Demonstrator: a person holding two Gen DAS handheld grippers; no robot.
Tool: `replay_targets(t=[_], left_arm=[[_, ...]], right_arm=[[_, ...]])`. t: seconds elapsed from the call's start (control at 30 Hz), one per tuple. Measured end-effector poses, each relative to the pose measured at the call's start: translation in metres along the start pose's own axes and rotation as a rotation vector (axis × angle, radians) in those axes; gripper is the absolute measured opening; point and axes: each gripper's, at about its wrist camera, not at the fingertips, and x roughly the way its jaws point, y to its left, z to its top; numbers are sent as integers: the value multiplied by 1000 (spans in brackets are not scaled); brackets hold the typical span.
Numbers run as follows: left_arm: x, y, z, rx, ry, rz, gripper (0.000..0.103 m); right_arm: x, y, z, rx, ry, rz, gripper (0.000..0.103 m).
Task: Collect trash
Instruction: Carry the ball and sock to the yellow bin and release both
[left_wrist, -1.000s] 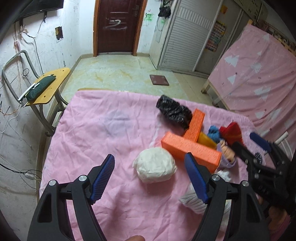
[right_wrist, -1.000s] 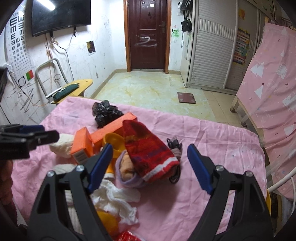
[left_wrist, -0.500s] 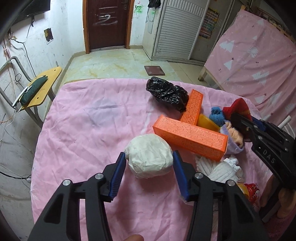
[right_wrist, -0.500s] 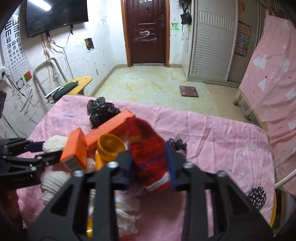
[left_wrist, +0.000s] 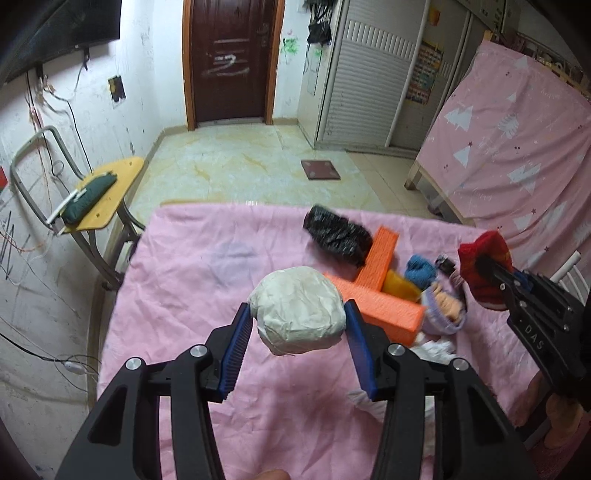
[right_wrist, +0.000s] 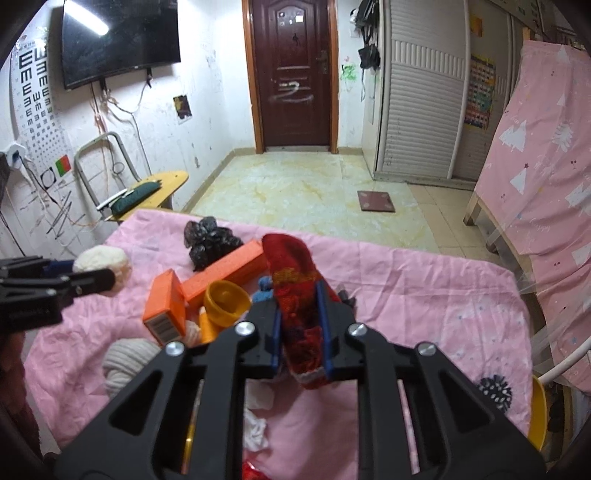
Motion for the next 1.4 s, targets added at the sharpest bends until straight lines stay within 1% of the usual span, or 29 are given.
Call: replay_targets(t=[0.13,0.33,0.5,0.7,0.87,1.1,1.3,1.4], left_arm=[[-17,-13,6,19,-37,-6,44],[-38,-47,10,76,-79,-16,44],[-48,-75,10,118,-97,-27,44],[-58,-117,10,185,-114,-52,44],[-59,-156,7,248,-117,-79,44],[-53,-213,1,327,-100,-119,44],[-48,-266,-8,393,-85,-169,44],[-46,-293,-14,424,-72,-196,44]], right_arm=[[-14,-11,-1,17,-24,-11,15],[-36,-37,-9,59,-60,-31,15],[-56,-58,-15,94,-99,-55,15],[-82,-94,-29,149,-143,-97,15],[-101,-131,-45,206,-158,-141,15],[-118,-178,-70,283,-163,-197,16],[-127,-215,-91,347,-158,-240,16],[-128,-236,-107,395,-146,-253,16]])
